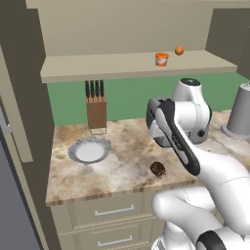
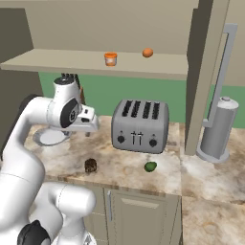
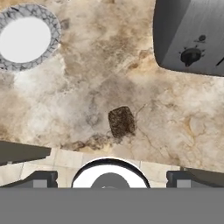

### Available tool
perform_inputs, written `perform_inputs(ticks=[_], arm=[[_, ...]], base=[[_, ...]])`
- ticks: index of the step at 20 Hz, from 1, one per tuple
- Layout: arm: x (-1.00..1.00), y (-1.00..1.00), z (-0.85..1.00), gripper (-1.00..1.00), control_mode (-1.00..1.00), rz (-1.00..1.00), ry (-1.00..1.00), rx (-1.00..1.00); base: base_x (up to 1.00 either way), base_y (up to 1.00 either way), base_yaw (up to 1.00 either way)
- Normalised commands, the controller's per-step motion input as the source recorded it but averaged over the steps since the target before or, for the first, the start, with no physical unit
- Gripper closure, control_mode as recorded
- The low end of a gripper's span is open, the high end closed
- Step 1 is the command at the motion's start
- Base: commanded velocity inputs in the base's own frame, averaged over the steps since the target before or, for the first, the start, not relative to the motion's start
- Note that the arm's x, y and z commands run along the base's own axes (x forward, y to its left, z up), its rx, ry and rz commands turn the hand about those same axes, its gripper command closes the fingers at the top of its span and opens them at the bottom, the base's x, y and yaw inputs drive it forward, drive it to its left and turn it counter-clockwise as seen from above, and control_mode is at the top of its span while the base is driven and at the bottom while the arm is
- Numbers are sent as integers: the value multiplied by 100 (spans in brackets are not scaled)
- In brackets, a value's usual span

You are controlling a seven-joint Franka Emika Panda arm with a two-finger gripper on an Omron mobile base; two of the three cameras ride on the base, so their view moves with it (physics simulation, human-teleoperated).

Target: Pick the avocado and bread from the counter and place them on the plate. Then pick the jam from the cabinet and place it next to the plate. Lastly close the cabinet door.

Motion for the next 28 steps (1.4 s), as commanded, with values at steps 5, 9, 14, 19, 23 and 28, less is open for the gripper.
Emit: perform_inputs(ticks=[5,9,14,19,23,28], arm=[[0,0,-36,-100,-100,5,9,0],[3,0,-37,-100,-100,5,7,0],[8,0,-31,-100,-100,8,1,0],[8,-3,-27,-100,-100,9,0,0],[9,-3,-27,-100,-100,8,0,0],[20,-1,-26,-100,-100,3,0,0]], base=[[0,0,0],[0,0,0],[0,0,0],[0,0,0],[0,0,0],[0,0,0]])
